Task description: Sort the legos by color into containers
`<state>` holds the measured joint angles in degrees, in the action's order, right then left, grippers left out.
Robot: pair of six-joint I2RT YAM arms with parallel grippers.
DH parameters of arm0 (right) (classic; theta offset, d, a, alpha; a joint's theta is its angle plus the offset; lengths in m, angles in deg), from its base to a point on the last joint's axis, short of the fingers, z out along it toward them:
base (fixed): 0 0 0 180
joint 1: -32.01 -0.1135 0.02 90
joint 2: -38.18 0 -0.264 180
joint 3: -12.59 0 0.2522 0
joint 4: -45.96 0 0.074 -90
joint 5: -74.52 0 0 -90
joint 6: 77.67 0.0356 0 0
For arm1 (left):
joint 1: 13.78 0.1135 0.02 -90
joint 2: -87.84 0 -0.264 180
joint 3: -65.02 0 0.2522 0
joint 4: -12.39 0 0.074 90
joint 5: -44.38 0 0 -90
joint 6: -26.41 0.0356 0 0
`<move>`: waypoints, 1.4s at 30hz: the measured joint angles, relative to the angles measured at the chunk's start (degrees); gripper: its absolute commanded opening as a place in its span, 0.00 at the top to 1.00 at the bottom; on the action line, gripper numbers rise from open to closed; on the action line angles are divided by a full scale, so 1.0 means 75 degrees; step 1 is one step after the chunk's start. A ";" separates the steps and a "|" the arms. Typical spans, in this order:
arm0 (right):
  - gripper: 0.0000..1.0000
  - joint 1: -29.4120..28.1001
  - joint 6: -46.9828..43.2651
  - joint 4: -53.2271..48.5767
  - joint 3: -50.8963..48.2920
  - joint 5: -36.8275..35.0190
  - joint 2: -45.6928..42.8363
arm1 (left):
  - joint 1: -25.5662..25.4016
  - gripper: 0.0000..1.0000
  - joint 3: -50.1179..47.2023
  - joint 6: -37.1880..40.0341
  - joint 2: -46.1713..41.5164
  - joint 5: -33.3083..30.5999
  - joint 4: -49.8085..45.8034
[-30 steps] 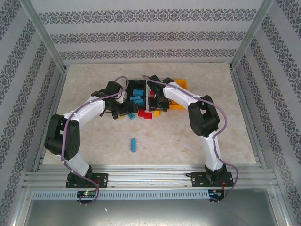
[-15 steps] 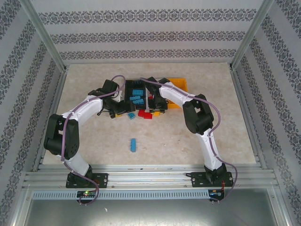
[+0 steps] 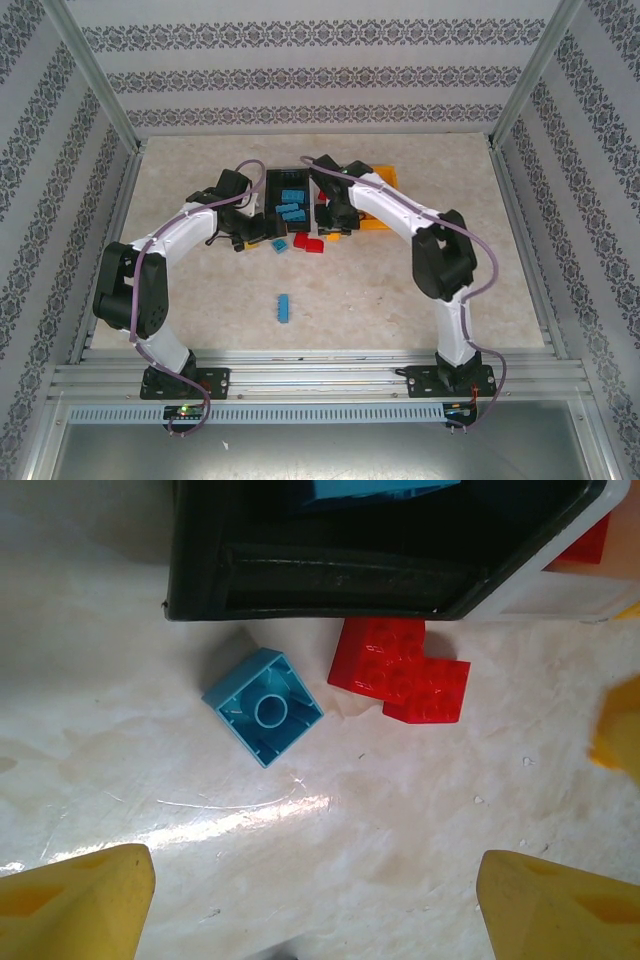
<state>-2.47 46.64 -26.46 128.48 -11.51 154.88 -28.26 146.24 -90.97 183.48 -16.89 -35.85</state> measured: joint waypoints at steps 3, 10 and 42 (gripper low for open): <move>0.71 0.0137 0.0009 -0.0003 -0.0032 -0.0020 -0.0586 | -0.0003 0.16 -0.0012 0.0000 0.0000 0.0050 0.0009; 0.71 0.1387 -0.0178 -0.0166 0.0685 -0.0221 -0.0417 | 0.0000 0.16 -0.0015 0.0003 0.0000 0.0122 0.0006; 0.70 0.2634 -0.0831 -0.0688 0.3678 -0.0181 0.2267 | 0.0099 0.15 0.0600 0.0160 0.0271 0.0079 -0.0542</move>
<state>17.29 40.41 -31.61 156.07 -12.87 171.89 -27.52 150.75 -89.77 185.51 -16.30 -39.92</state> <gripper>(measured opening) 0.301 0.847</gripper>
